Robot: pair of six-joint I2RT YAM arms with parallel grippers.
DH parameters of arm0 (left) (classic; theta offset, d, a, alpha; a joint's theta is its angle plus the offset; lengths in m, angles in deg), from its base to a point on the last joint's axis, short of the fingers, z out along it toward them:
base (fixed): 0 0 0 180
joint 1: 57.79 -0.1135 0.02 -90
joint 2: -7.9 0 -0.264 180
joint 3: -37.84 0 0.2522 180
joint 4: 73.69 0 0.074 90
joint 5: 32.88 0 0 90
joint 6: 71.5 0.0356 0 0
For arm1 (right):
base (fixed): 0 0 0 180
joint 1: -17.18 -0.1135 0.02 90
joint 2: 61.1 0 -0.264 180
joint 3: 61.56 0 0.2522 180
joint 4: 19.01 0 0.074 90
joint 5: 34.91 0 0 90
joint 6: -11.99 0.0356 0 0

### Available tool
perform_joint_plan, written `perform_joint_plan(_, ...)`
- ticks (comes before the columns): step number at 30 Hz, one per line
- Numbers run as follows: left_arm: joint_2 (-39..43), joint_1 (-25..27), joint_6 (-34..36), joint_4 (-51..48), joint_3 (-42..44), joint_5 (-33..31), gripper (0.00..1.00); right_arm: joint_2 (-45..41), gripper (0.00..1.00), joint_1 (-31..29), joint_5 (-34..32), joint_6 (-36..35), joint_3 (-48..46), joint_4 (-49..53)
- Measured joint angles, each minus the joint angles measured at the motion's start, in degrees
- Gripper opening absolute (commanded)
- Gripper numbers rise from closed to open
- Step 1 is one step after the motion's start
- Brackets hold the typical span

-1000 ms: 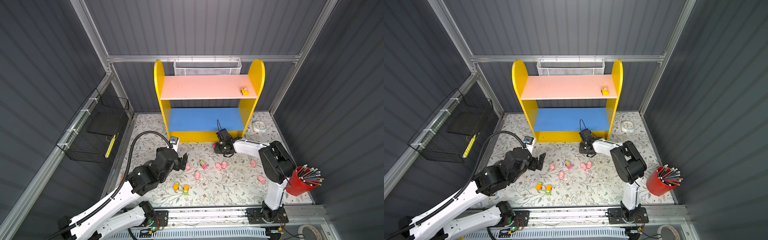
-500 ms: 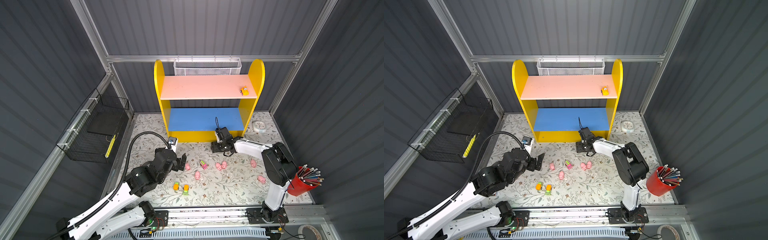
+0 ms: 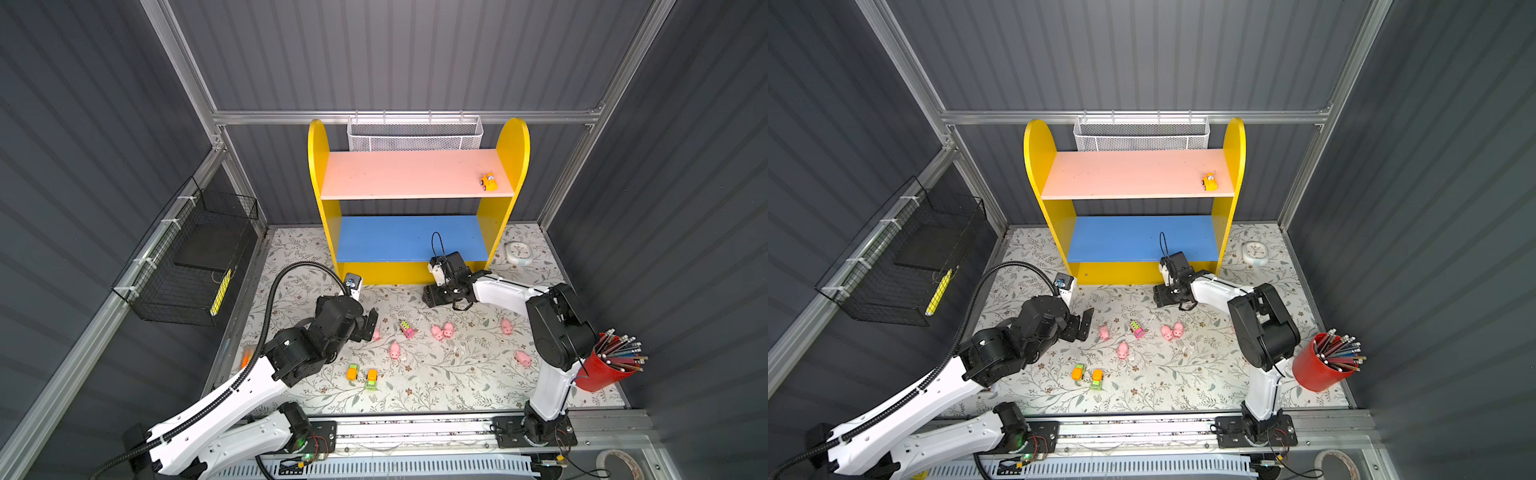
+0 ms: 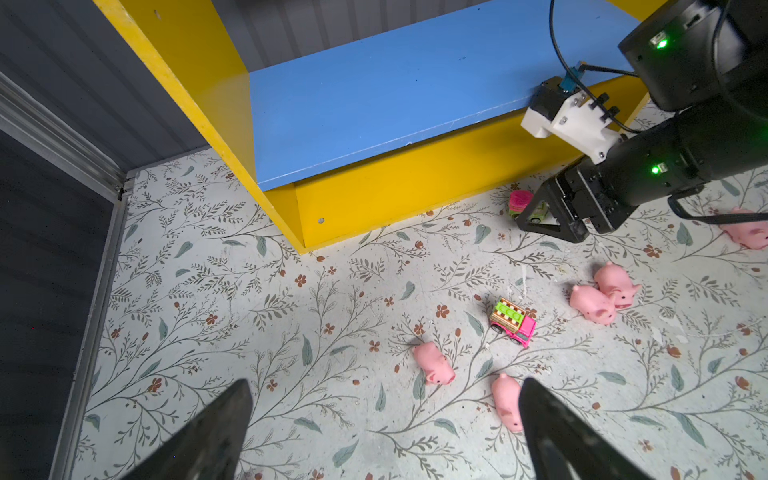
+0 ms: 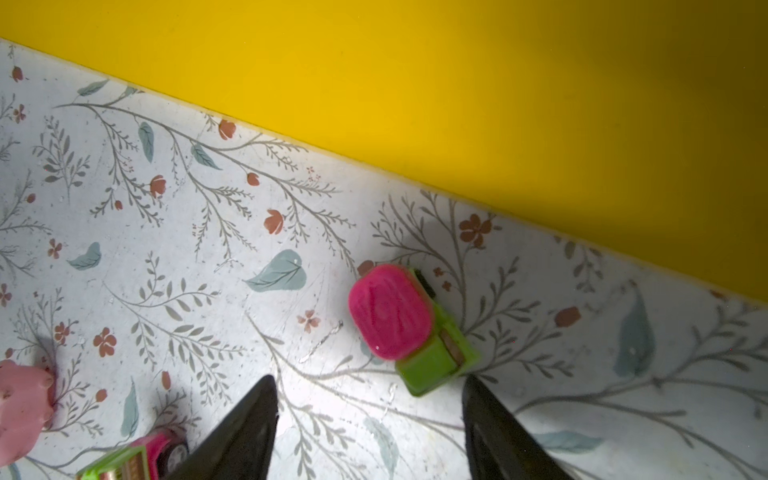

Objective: Place and organize the plastic toys onto the shelf

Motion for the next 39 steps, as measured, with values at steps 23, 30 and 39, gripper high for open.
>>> perform_joint_plan(23,-2.4,0.0,0.02,0.07,-2.05,-0.17,1.0,1.68,0.72,1.11,1.53,-6.12,1.95,3.32)
perform_joint_plan(30,-3.56,0.0,0.04,0.37,-2.8,-0.17,1.0,0.74,0.72,1.33,0.5,-5.31,-4.07,-8.0)
perform_joint_plan(39,-3.76,0.0,0.0,1.09,-3.13,0.28,1.0,-0.72,0.71,3.39,-1.57,-3.26,-10.82,-18.32)
